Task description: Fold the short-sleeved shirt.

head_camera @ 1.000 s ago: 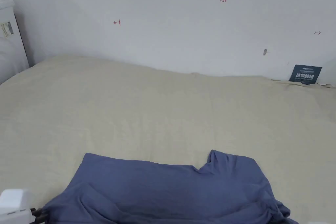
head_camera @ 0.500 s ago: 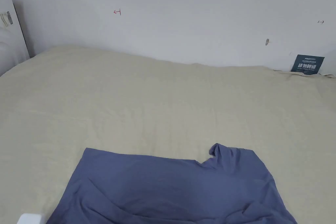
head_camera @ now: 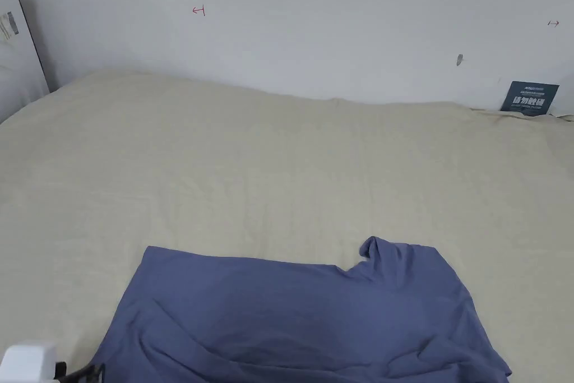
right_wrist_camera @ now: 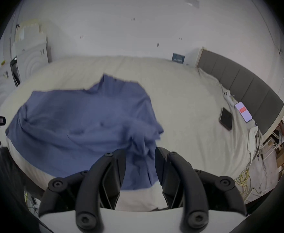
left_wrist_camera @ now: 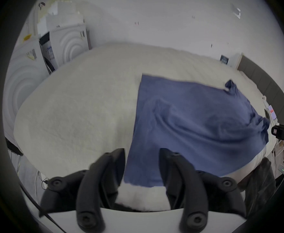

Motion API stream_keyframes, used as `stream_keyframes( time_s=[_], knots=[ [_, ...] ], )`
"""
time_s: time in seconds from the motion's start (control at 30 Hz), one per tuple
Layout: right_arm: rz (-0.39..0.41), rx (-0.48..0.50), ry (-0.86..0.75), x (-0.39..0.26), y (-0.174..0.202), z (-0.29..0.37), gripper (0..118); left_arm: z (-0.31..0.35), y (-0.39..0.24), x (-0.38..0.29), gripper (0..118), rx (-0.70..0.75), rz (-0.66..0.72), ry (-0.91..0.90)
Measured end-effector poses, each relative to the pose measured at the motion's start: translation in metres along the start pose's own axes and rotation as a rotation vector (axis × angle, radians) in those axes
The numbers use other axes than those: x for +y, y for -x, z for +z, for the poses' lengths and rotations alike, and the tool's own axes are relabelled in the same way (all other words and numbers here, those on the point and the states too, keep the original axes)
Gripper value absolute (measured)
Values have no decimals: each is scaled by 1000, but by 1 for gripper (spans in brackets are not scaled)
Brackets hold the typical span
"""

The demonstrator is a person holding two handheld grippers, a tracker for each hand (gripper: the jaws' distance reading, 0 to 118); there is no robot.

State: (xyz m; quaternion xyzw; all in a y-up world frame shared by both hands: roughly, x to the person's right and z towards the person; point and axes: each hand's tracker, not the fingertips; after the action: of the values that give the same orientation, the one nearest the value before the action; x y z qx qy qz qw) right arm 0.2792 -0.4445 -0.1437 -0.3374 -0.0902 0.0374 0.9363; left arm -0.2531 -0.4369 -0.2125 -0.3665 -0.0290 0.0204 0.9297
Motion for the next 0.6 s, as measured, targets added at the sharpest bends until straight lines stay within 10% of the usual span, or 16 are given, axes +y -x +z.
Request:
stream_keyframes(
  time_s=[0.17, 0.33, 0.6],
  knots=[
    [-7, 41, -138, 27, 16, 7, 36, -2, -14, 22, 47, -13, -18, -100],
    [-20, 64, -192, 46, 38, -10, 1, -23, -29, 43, 0, -16, -45, -158],
    [-33, 86, -209, 67, 61, -35, 0, -84, -27, 81, 0, -22, -34, -172]
  ],
)
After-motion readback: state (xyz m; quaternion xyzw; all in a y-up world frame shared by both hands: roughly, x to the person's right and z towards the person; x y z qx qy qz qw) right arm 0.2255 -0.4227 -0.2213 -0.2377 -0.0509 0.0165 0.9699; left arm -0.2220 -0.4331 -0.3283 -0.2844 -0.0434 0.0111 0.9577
